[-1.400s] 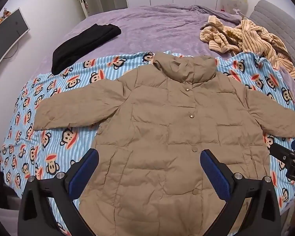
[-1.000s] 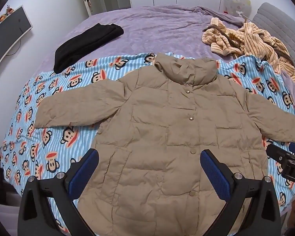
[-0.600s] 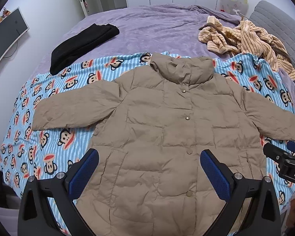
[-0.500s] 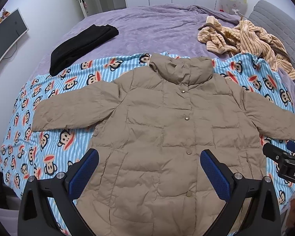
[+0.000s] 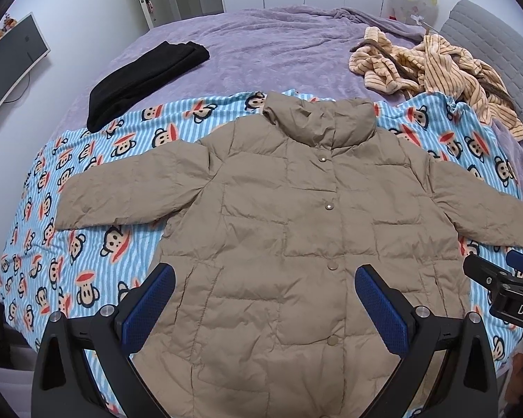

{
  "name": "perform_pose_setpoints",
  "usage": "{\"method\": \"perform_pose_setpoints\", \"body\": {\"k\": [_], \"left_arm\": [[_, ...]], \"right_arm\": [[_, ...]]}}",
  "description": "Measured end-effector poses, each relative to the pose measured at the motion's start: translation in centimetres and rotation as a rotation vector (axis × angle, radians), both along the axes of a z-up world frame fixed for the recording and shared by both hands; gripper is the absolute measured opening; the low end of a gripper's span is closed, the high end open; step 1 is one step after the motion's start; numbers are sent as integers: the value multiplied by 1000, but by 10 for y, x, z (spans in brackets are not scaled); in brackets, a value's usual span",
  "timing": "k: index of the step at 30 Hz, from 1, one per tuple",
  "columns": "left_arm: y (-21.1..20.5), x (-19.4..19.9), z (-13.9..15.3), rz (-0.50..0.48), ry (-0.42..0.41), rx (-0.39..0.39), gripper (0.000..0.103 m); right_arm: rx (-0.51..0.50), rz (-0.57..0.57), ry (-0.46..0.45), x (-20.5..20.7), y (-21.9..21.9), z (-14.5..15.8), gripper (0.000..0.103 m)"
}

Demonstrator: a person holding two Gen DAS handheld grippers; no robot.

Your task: Fold large clothes

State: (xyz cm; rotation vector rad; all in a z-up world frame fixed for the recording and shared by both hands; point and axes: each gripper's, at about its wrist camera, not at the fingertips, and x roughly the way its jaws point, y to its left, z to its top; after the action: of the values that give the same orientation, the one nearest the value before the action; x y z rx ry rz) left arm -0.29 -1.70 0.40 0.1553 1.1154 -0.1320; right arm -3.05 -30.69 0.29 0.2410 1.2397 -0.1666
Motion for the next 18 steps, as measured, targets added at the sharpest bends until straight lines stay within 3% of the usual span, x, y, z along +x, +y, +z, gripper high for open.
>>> {"method": "perform_pose_setpoints", "body": {"k": [18], "left_arm": [[-2,1,1,-5,1,-4,103]], "right_arm": [[0,3,-4,0,0,-1,103]]}}
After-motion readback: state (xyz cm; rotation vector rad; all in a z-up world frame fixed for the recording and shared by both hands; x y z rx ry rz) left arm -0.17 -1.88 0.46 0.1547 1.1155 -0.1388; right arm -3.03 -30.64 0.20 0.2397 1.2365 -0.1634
